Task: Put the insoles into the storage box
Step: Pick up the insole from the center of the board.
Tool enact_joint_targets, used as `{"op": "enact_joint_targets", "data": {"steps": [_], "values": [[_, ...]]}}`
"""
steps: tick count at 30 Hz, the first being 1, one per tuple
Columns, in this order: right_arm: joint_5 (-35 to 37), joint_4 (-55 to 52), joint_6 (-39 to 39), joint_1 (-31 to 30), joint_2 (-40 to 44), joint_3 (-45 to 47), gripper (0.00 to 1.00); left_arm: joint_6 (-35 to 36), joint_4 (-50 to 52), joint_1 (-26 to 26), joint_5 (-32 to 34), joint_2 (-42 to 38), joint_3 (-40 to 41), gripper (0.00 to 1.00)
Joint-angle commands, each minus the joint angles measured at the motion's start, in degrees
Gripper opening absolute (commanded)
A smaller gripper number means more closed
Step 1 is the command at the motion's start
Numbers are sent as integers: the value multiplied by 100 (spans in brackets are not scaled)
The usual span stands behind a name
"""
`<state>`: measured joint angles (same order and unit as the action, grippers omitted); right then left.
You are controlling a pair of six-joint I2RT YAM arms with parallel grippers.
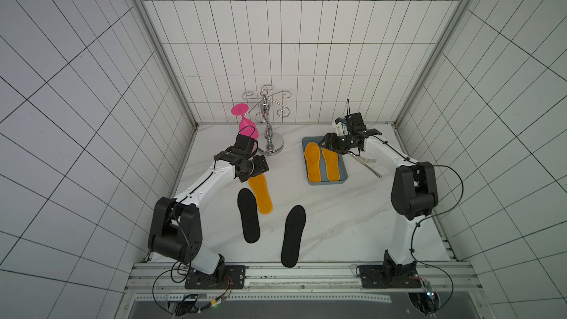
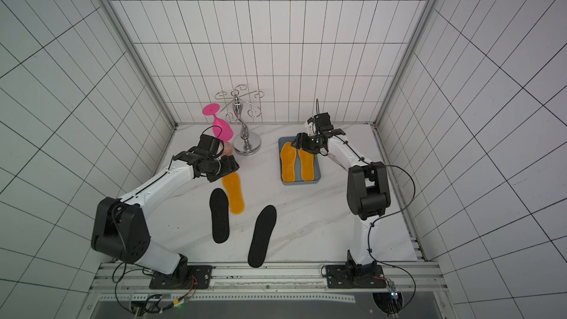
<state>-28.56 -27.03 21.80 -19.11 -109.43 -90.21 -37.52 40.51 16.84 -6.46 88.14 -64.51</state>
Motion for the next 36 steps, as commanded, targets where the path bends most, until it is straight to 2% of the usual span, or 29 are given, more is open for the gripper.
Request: {"op": "enact_joint_targets", "data": {"steps": [1,9,16,19,20,29,36], "values": [[373,-219,-184,14,516,447,69,-432,-321,-23,446,29,397,77],[861,-354,-277,26,1563,1201,74,-520,-980,-23,384,570,655,66],[1097,-459,-322,24,1810,1370,76,-457,-1109,-23,365,1023,589,53],[1107,-470,-326,24,1828,1390,76,-449,-1131,-23,440,1111,615,44],[1115,-471,-317,26,1833,1408,81,-441,-1122,-23,474,1133,618,43],[1038,-464,-284,25,1760,1391,82,-278,-1024,-30,564,1391,786,42],[942,-437,-231,22,1702,1375,82,-135,-729,-19,673,933,642,44]]}}
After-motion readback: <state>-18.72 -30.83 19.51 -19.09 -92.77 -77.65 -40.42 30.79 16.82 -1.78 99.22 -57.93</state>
